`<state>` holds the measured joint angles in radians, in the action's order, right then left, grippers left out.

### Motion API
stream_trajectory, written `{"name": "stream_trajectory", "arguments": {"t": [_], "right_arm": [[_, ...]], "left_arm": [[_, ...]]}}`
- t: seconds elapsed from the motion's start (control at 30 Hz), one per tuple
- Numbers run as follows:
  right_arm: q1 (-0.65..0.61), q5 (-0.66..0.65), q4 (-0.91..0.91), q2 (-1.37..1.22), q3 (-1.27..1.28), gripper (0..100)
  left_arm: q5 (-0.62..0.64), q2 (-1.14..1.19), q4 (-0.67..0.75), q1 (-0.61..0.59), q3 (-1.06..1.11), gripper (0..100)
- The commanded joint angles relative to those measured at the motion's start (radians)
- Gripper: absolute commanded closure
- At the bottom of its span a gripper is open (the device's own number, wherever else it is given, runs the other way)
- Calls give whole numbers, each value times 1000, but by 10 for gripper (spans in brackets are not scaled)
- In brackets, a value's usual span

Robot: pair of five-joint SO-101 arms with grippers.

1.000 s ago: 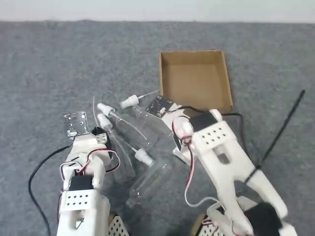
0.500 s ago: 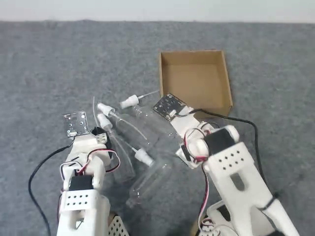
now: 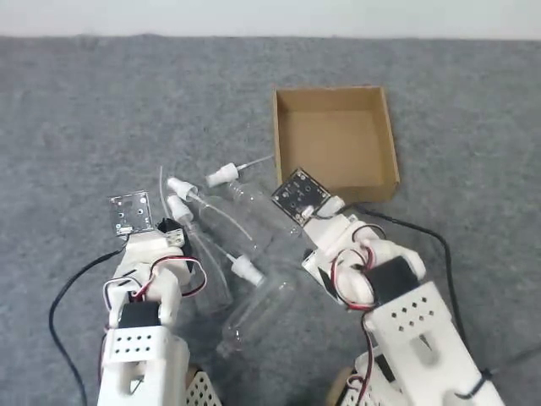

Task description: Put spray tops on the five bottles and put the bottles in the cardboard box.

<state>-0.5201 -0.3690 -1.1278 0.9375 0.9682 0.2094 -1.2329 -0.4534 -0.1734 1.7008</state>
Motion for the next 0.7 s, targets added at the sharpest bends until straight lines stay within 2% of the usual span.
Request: {"name": "stream_trajectory", "arguments": {"t": [0.0, 0.17, 0.27, 0.43, 0.57, 0.67], "right_arm": [[1, 11, 93, 93, 43, 883], [1, 28, 145, 148, 98, 883], [2, 54, 180, 173, 129, 883], [2, 57, 217, 206, 170, 883], [2, 54, 226, 226, 187, 883], [4, 57, 226, 236, 189, 883]], "left_arm": [[-5, -17, -2, 6, -15, 988], [-9, -17, -2, 14, -15, 988], [-98, -17, -5, 32, -44, 988], [-226, -17, -3, -63, -93, 988], [-227, -17, -3, -163, -140, 988], [-227, -17, -5, -176, -162, 988]]}}
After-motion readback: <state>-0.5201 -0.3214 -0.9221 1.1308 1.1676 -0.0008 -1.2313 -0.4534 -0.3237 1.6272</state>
